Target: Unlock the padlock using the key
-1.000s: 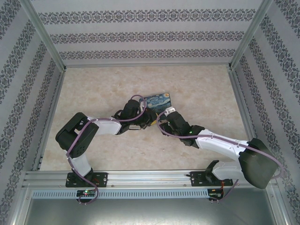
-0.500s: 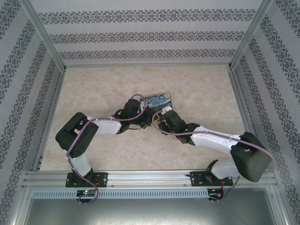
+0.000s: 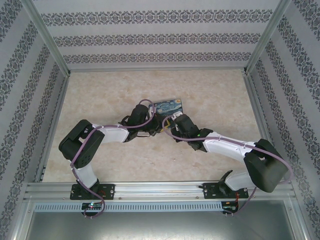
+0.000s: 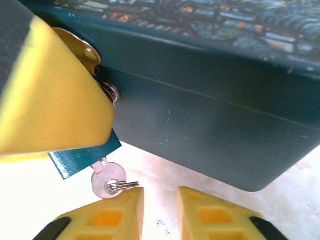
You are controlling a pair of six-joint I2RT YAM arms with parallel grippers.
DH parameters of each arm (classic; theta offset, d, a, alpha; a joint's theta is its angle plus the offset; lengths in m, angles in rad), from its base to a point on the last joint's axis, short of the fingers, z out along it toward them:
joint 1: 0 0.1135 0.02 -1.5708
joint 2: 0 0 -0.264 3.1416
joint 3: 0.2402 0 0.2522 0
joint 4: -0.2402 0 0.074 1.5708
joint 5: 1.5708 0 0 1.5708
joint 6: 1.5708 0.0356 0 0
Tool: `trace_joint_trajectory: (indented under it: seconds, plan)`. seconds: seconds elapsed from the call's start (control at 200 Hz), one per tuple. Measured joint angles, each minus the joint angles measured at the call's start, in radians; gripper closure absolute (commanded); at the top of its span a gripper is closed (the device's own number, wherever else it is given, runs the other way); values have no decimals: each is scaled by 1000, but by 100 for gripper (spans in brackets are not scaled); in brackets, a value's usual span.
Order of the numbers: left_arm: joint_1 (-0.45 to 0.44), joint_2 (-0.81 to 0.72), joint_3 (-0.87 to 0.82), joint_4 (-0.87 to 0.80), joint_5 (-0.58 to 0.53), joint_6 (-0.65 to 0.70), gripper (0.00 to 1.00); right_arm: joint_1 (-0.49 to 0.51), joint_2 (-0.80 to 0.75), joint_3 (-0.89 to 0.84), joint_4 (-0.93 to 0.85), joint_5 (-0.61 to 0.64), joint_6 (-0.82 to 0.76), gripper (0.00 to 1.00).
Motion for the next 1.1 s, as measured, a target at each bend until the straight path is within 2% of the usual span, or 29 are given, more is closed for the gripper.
trace_joint_trajectory:
  seconds: [0.045, 0.095, 0.17, 0.265, 0.415, 0.659, 1.099]
  plan:
    - [1, 0, 2, 0, 0, 0, 100, 0, 0, 3, -2, -1, 1, 72]
    - [2, 0, 3, 0, 1, 0, 100, 0, 2, 5, -5, -2, -3, 63]
    - [5, 0, 3, -1, 1, 0, 100, -1, 3, 13, -11, -3, -5, 56]
    - [7, 0, 3, -1, 0, 0, 100, -5, 7, 19, -16, -3, -7, 53]
    - [7, 0, 4, -2, 0, 0, 100, -7, 16, 24, -17, -2, -8, 54]
    - [15, 0, 18, -12, 1, 0, 100, -6, 35, 54, -26, 1, -61, 64]
    - [26, 0, 82, -119, 34, 45, 100, -4, 42, 84, -43, 0, -169, 75]
